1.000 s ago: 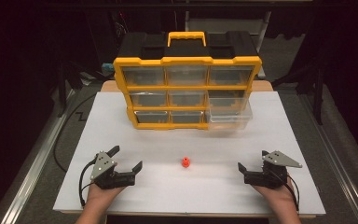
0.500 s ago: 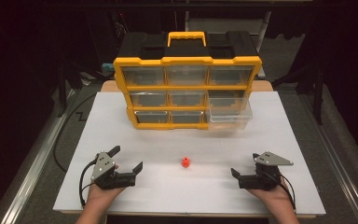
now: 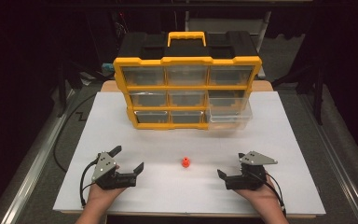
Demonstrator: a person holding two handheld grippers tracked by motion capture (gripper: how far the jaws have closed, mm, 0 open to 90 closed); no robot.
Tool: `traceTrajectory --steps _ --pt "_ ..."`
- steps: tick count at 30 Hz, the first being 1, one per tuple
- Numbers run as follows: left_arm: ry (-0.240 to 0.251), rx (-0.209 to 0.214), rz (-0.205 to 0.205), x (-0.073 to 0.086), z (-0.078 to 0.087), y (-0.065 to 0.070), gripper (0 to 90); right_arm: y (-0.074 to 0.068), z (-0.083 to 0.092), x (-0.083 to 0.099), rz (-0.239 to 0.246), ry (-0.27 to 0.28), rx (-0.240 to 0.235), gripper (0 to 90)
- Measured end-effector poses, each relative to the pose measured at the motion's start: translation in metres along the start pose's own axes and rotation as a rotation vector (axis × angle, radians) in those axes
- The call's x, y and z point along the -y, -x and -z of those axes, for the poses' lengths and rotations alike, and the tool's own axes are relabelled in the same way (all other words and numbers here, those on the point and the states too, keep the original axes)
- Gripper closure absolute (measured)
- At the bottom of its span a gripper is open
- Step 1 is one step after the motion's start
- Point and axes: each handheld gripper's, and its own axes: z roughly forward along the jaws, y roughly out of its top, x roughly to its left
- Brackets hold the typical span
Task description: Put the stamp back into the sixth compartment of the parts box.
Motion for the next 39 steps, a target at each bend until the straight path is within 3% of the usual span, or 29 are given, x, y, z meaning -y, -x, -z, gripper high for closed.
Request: traceTrajectory --steps 21,31,39 --pt "0.006 0.003 -0.017 0.0 0.001 -0.001 0.4 -0.052 -0.047 -0.025 0.101 -0.02 -0.106 5.4" --pt "0.011 0.006 -0.019 0.0 0.001 -0.001 0.4 -0.065 -0.061 -0.036 0.121 -0.012 -0.126 12.6" --pt "0.017 0.009 -0.019 0.0 0.002 -0.001 0.4 -0.07 -0.072 -0.042 0.129 -0.015 -0.133 32.2"
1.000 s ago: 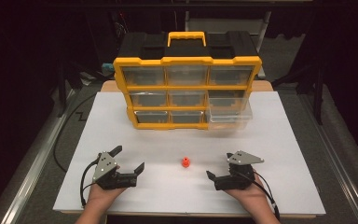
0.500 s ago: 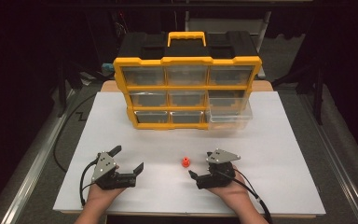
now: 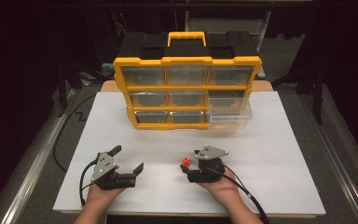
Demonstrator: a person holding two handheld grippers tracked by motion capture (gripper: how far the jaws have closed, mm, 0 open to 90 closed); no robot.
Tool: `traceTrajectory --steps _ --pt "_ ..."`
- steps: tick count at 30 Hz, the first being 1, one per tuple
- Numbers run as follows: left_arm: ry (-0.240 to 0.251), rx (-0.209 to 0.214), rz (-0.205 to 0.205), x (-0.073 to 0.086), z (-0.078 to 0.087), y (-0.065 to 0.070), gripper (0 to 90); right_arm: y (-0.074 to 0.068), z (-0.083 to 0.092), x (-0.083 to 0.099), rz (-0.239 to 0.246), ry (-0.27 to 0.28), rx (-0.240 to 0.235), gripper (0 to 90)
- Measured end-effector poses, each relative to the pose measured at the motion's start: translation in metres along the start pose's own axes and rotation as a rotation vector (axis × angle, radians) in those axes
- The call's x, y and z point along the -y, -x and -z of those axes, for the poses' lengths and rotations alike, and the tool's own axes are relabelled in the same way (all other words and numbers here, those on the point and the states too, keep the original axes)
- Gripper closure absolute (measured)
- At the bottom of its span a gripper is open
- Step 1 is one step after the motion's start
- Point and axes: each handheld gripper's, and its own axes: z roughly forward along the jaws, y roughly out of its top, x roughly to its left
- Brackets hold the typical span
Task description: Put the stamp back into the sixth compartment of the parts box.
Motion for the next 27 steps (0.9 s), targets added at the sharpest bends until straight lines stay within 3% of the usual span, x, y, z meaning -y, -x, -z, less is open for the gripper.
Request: traceTrajectory --steps 1,7,15,27 --pt "-0.001 0.001 0.0 0.0 0.0 0.0 0.4 0.0 -0.001 -0.001 0.009 0.001 0.002 43.5" --pt "-0.003 0.001 -0.005 0.0 0.0 0.0 0.4 -0.003 -0.004 -0.004 0.027 0.006 -0.011 62.2" --pt "-0.003 0.002 -0.002 0.0 0.0 0.0 0.4 -0.004 -0.007 -0.005 0.034 -0.006 -0.004 72.9" --pt "0.006 0.008 0.02 0.0 0.002 -0.003 0.4 -0.003 0.003 -0.008 0.063 -0.005 0.011 74.2"
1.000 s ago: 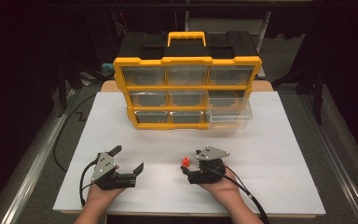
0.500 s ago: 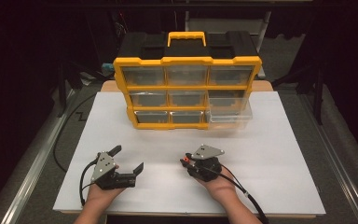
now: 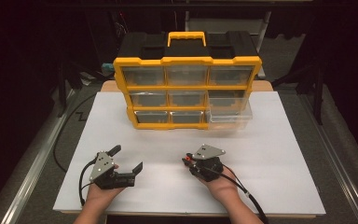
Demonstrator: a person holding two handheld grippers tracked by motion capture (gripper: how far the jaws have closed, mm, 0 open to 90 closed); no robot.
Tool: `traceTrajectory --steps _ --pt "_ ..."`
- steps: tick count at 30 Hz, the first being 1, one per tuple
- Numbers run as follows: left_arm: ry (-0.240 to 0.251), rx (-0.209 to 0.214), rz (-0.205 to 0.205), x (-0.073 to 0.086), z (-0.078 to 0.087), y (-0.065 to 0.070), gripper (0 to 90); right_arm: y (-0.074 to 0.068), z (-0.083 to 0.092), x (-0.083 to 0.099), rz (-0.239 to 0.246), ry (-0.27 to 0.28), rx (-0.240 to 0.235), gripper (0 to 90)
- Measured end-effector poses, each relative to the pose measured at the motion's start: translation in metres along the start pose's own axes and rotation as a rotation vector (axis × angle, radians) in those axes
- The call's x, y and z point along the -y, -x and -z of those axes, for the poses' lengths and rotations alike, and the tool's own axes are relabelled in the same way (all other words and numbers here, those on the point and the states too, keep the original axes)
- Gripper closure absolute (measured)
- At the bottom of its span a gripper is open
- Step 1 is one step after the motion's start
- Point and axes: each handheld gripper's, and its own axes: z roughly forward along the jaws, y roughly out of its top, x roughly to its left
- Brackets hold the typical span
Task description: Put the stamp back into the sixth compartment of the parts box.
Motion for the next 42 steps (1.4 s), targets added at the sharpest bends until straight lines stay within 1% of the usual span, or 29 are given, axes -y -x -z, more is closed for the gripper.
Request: traceTrajectory --steps 5,10,11,12,14,20,21,22,26,28,36,38,42 --pt "0.006 0.001 0.012 0.0 0.001 -0.001 0.4 0.005 0.011 0.001 -0.006 0.006 0.0 74.2" --pt "0.003 -0.001 0.012 0.0 0.002 -0.002 0.4 0.014 0.022 0.007 -0.023 0.0 0.009 74.2" --pt "0.003 -0.001 0.012 0.0 0.002 -0.002 0.4 0.014 0.022 0.007 -0.023 0.0 0.009 74.2" --pt "0.002 -0.004 0.012 0.0 0.001 -0.002 0.4 0.018 0.027 0.011 -0.039 0.002 0.009 74.2" --pt "0.007 -0.006 0.015 0.001 0.001 -0.002 0.4 0.021 0.031 0.014 -0.049 -0.001 0.014 74.2" --pt "0.002 -0.007 0.007 0.001 0.002 -0.002 0.4 0.032 0.046 0.026 -0.068 -0.001 0.04 74.3" --pt "0.002 -0.007 0.007 0.001 0.002 -0.002 0.4 0.032 0.046 0.026 -0.068 -0.001 0.04 74.3" --pt "0.002 -0.009 0.009 0.001 0.001 -0.003 0.4 0.036 0.052 0.029 -0.076 -0.001 0.051 74.3" --pt "0.002 -0.008 0.011 0.001 0.002 -0.003 0.4 0.041 0.059 0.034 -0.086 0.001 0.063 74.2" --pt "0.006 -0.009 0.017 0.001 0.002 -0.004 0.5 0.047 0.068 0.04 -0.096 0.002 0.073 74.2" --pt "0.006 -0.016 0.027 0.001 0.003 -0.007 0.5 0.06 0.09 0.054 -0.12 -0.001 0.112 74.3" --pt "0.003 -0.012 0.021 0.001 0.002 -0.006 0.5 0.063 0.094 0.057 -0.127 -0.002 0.118 74.3" --pt "0.003 -0.009 0.021 0.001 0.001 -0.005 0.5 0.064 0.096 0.059 -0.136 -0.007 0.119 74.2"
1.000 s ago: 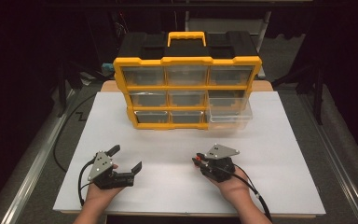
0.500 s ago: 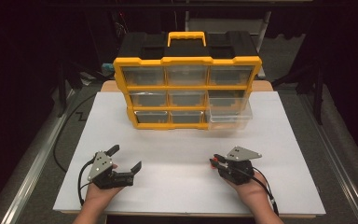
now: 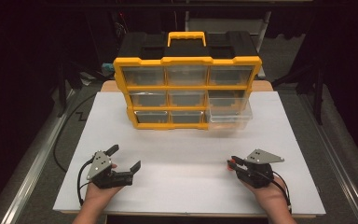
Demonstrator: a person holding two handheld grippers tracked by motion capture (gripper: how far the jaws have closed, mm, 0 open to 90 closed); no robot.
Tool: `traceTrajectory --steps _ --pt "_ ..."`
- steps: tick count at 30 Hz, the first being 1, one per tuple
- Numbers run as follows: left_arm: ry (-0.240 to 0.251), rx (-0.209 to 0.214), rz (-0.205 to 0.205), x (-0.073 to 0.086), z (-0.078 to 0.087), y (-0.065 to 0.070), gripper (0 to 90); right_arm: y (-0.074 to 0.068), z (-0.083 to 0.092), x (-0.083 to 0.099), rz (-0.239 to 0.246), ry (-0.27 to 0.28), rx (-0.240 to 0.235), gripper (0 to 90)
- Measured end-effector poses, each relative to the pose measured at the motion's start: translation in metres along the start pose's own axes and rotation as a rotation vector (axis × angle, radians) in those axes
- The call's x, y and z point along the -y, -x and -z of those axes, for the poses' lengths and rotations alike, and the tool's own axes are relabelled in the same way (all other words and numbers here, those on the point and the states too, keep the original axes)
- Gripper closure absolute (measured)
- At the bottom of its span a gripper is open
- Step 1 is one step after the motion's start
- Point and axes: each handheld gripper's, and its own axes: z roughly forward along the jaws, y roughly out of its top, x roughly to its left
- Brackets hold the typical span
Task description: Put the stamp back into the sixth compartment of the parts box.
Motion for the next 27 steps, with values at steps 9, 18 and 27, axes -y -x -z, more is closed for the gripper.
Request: traceTrajectory --steps 9,18,27 --pt "-0.007 0.005 -0.004 0.0 0.0 0.001 0.5 0.0 0.0 -0.018 0.05 -0.052 -0.012 74.3" --pt "0.002 -0.015 -0.019 0.0 0.001 0.001 0.4 0.005 0.001 -0.033 0.057 -0.163 -0.061 74.3" --pt "0.003 -0.009 -0.01 -0.001 0.002 0.0 0.4 0.008 -0.002 -0.048 0.084 -0.26 -0.081 74.3"
